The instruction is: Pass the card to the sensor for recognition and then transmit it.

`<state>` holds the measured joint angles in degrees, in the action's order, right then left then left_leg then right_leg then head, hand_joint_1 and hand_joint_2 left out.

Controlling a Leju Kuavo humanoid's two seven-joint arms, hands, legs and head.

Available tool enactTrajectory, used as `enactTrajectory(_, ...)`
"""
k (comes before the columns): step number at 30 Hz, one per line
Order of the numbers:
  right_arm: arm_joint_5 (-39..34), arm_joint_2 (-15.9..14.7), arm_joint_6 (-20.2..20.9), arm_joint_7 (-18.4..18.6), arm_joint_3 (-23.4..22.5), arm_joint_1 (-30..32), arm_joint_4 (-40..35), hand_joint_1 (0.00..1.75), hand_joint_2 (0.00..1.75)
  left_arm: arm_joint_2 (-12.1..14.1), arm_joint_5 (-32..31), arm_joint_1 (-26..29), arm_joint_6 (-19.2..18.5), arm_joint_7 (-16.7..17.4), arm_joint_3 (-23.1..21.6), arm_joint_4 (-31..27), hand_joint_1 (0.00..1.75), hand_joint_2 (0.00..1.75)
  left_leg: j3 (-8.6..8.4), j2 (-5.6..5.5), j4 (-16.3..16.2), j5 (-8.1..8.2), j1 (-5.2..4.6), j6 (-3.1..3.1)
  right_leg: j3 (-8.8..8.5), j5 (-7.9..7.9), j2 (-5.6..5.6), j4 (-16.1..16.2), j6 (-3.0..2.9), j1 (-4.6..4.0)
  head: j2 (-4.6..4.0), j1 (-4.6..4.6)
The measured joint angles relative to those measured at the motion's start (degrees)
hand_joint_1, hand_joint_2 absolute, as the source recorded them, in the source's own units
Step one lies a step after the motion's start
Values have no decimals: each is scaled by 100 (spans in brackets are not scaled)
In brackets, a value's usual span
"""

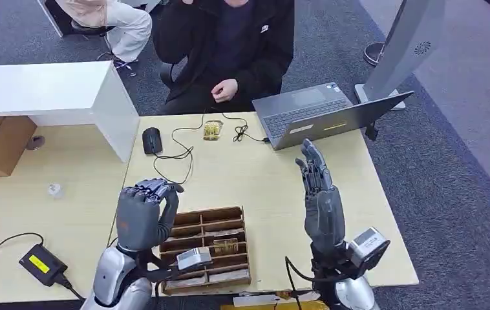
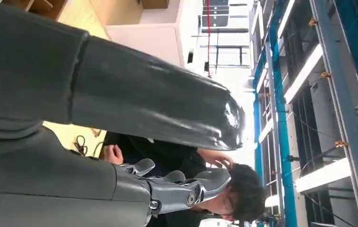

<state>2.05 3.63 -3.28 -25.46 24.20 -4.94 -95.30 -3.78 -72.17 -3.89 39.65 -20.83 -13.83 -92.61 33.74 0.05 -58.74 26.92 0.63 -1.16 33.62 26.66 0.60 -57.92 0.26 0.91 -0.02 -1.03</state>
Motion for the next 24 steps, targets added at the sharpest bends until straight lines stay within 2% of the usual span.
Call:
enactTrajectory(5,-39,0,-52,-7,20,-1,4,0,0,-168,361,73,4,-107,109,-142,175,175,-2,-1,0,0,2,0,0,0,-1,0,0,0,0,-2)
enactTrajectory(9,-46,0,-81,-61,20,1,4,0,0,-118,925,72,-26,204,80,-113,175,175,-5,0,0,-1,2,-1,2,0,0,-1,-1,-1,0,-2)
enactTrajectory(10,-46,0,-94,-61,20,2,4,0,0,-58,1054,56,-193,344,43,-100,175,175,-6,1,0,-1,2,-1,2,0,2,-1,-1,-1,0,-2)
enactTrajectory(12,-44,0,-105,-61,20,3,2,0,0,108,1240,-5,-773,608,-110,-69,175,175,-5,1,0,-1,2,-1,2,0,1,-1,-1,-2,0,-2)
enactTrajectory(15,-20,-2,-100,-52,17,9,-2,0,0,373,1483,-99,-1363,794,-450,-11,175,175,-5,3,0,-1,2,-1,2,0,4,-1,-1,-2,0,-2)
enactTrajectory(18,13,-2,-61,-52,4,31,-7,0,0,586,1933,-174,-1881,755,-787,-6,175,175,-5,2,0,-1,1,-1,2,0,3,-1,-1,-1,0,0)
enactTrajectory(21,13,-2,-39,-52,-11,37,-7,0,0,747,2286,-192,-2167,631,-1000,-8,175,175,-4,2,0,0,0,-1,2,0,3,0,0,0,0,0)
enactTrajectory(24,15,-2,-13,-59,-44,37,-7,0,0,928,2775,-240,-2504,342,-1250,-69,175,175,-4,1,0,0,0,-1,2,0,2,0,0,0,0,-2)
